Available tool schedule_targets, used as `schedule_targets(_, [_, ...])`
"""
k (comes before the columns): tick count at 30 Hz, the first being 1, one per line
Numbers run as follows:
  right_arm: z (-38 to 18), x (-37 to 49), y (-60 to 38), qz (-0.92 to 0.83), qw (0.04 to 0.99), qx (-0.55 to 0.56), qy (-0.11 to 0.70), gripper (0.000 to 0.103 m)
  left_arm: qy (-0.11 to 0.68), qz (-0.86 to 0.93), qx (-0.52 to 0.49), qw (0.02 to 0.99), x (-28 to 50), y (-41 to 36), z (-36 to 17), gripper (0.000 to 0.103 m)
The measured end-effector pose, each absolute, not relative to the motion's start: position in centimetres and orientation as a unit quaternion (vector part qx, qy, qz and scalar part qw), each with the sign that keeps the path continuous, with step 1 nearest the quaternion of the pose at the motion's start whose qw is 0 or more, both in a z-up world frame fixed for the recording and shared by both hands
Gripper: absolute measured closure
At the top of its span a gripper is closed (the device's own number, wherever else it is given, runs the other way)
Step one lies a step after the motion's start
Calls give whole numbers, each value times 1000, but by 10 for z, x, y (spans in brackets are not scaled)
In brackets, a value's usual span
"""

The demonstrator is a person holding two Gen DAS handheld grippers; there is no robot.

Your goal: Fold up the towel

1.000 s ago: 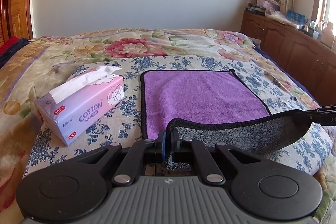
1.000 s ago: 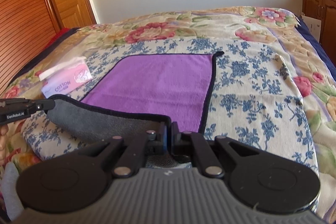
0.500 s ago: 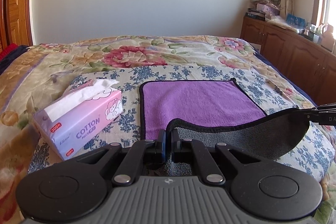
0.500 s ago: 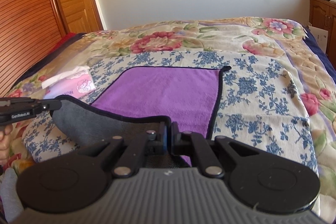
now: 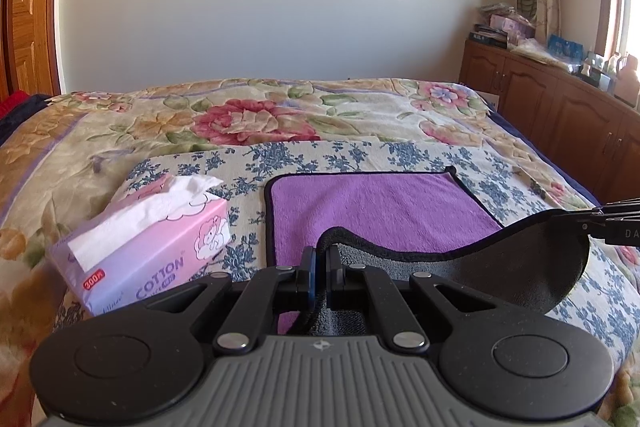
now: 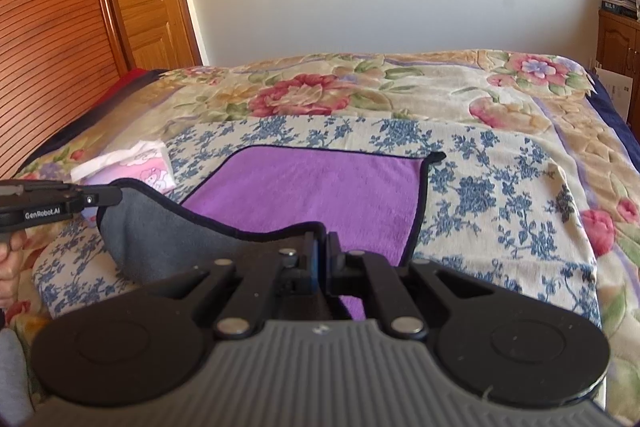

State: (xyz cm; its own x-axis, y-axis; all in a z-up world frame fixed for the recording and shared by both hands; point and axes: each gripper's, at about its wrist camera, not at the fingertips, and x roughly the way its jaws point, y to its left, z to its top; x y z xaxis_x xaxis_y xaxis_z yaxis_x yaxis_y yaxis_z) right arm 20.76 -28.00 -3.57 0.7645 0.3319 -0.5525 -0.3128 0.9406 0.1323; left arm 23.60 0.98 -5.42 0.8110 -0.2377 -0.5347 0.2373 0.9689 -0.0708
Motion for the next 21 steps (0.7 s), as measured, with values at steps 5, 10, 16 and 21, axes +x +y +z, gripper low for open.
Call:
schedule_targets(5, [-35,218,-284,168,942,14,289,99,279,-122,-3,952,245,11,-53,98])
schedule_targets(10, [-36,226,-286,165,943,13,290,99,283,-120,-5,951,255,10,-53,98])
schedule_targets(16, [-37,234,-281,169,943,-3,286,99,283,-122,4,951,260,6,-54,98])
schedule_targets(21, [-34,240,-280,168,945,-11,281,99,283,-124,7,951,267,4,-52,98])
